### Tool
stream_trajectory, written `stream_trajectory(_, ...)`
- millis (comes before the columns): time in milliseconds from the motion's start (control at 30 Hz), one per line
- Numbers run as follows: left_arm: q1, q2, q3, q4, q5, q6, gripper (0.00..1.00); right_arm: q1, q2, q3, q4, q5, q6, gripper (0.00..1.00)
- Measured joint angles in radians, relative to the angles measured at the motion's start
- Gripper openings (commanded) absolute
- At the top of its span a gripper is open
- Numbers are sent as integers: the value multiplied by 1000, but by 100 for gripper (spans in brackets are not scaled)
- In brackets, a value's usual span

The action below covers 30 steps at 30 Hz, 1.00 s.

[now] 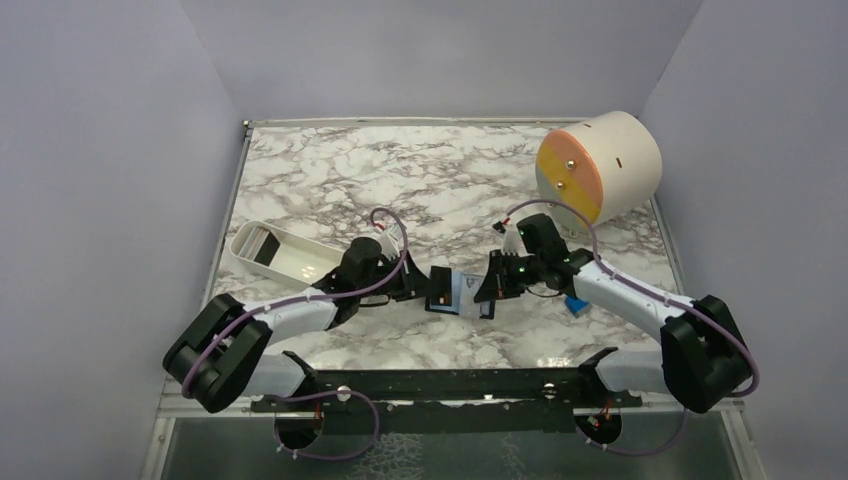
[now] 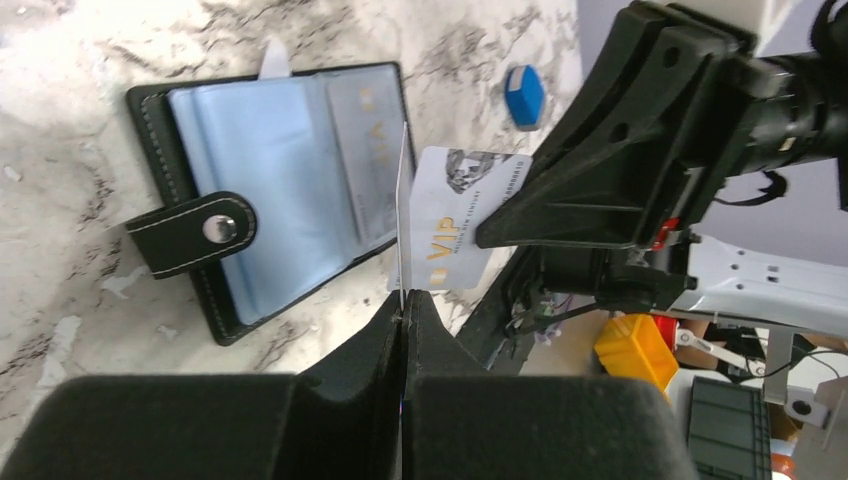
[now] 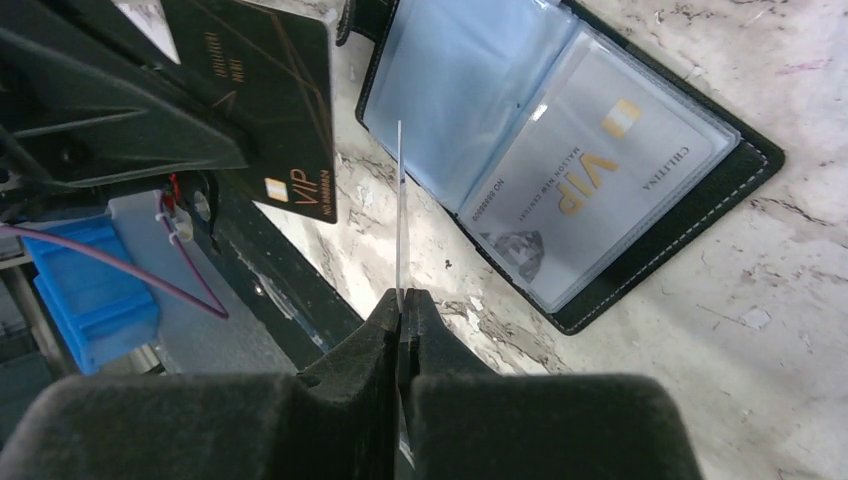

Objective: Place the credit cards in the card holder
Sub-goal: Insert the credit card into the card holder.

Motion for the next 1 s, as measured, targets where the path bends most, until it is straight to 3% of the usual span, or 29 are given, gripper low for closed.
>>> stream_trajectory(267, 24, 99, 14, -58, 45, 39, 0, -51, 134, 6, 43, -104, -13, 1)
stream_trajectory(500, 30, 101, 90, -237, 12, 147, 0, -80, 224, 13, 82, -182, -20, 1)
stream_trajectory(1000, 49, 120, 109, -349, -45, 220, 0, -108, 338, 42, 113, -212, -20, 1)
